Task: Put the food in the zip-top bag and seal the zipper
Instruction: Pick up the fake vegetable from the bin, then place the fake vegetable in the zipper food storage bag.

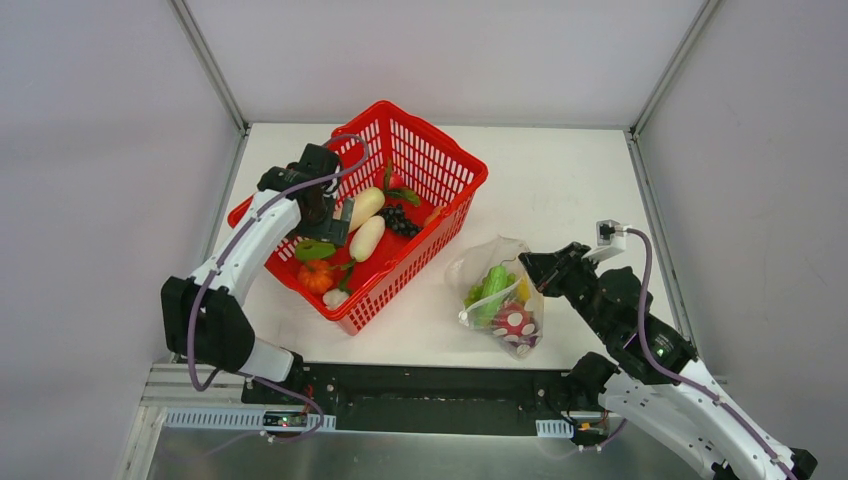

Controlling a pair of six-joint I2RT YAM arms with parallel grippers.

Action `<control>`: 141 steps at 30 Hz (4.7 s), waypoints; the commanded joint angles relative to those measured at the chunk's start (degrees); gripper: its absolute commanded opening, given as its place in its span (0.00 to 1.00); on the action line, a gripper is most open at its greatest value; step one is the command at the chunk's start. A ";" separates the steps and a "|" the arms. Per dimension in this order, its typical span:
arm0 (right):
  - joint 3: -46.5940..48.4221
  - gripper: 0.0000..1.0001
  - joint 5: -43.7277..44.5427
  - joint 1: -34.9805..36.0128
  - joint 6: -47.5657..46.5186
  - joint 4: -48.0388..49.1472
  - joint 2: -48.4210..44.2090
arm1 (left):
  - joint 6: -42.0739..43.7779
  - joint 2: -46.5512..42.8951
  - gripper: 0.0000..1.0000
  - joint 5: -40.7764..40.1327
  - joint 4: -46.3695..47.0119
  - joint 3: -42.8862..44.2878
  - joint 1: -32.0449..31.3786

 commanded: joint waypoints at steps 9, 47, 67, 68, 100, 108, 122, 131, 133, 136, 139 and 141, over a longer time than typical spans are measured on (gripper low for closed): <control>1.98 0.09 1.47 0.16 -1.72 2.20 -0.79 | 11.33 7.43 0.99 3.97 -7.57 0.86 1.57; 2.18 0.09 0.88 0.18 -1.79 1.86 -1.87 | 12.13 23.87 0.87 8.75 -9.10 0.48 3.02; 1.95 0.09 -0.11 0.16 -0.70 2.79 -0.24 | 7.27 -9.57 0.50 14.59 -9.50 -4.22 1.55; 1.95 0.09 -0.22 0.13 -0.58 2.86 -0.07 | 7.05 -11.48 0.50 18.17 -8.03 -4.80 1.37; 1.86 0.09 -6.64 0.14 2.18 4.58 -0.17 | -13.58 -25.23 0.48 27.00 44.53 -11.92 -37.94; 1.98 0.09 -7.15 0.19 2.34 4.07 -1.33 | -11.41 -9.42 0.47 11.88 39.72 -1.33 -46.56; 1.52 0.08 -7.69 0.21 3.49 5.00 -3.38 | -10.81 1.41 0.49 11.70 40.55 2.16 -48.03; -0.75 0.08 -7.68 0.19 6.67 8.45 -3.27 | -8.66 3.28 0.51 22.00 45.07 1.84 -50.73; -0.67 0.08 -7.82 0.15 6.59 8.36 -3.21 | -9.37 3.02 0.52 24.45 47.95 0.71 -50.78; -0.61 0.08 -8.09 0.15 6.33 8.34 -2.88 | -10.69 3.18 0.53 27.72 52.10 -0.14 -50.75; -0.45 0.08 -8.60 0.19 6.14 8.34 -2.77 | -11.08 5.08 0.54 27.49 50.61 1.24 -50.70; -0.45 0.08 -8.81 0.16 6.09 8.33 -2.92 | -11.56 6.17 0.54 25.53 49.34 1.72 -50.70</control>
